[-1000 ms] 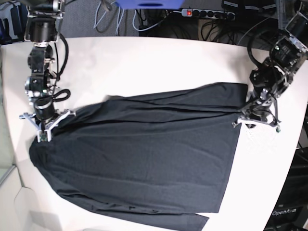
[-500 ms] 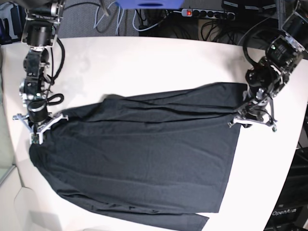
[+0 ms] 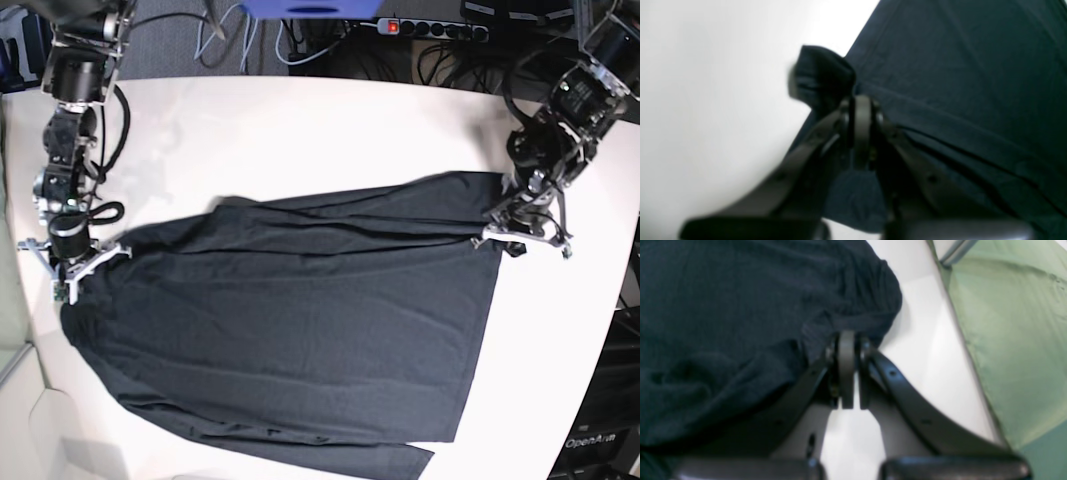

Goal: Fold the T-shirt properly
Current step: 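Hold the raised edge with both grippers, pulling it taut, then lower the held edge back onto the shirt with both grippers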

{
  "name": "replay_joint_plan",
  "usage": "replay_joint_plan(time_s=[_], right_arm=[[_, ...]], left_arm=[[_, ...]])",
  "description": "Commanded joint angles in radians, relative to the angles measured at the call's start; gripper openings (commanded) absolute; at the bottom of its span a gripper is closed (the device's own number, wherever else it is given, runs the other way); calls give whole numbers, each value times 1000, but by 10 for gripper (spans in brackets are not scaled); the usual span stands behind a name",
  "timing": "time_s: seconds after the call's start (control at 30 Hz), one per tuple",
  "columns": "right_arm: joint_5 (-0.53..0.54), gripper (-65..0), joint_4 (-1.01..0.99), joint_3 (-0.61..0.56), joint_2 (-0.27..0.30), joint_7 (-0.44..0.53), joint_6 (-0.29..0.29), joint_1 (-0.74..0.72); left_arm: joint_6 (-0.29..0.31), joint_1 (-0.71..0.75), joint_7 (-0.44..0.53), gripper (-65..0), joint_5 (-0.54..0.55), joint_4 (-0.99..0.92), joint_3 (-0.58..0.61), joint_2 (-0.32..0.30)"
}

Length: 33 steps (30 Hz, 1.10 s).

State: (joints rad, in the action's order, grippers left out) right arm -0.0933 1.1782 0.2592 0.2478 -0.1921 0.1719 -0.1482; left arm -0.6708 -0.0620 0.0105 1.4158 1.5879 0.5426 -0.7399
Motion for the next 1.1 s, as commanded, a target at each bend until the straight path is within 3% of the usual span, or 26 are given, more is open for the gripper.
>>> replay_joint_plan(time_s=[0.0,0.2,0.5,0.63,1.07], right_arm=[[4,-647,21,4,12,23,-2,-11],[2,-628,22,4,-31,23,-2,9],[5,-387,188,1,-64,27,-2,83],[5,-324,208,-2,-77,23,-1,94],[2,-288,108,-80,-78,21,-1,83]], left_arm=[[7,-19,21,-650,-14,15,-14,-16],[7,-19,22,-650,-14,15,-14,-16],[7,-20,22,-650,-14,15,-14,-16],[7,-22,22,-650,-14,15,-14,-16],[7,-20,21,-650,-14,15,-14,-16]])
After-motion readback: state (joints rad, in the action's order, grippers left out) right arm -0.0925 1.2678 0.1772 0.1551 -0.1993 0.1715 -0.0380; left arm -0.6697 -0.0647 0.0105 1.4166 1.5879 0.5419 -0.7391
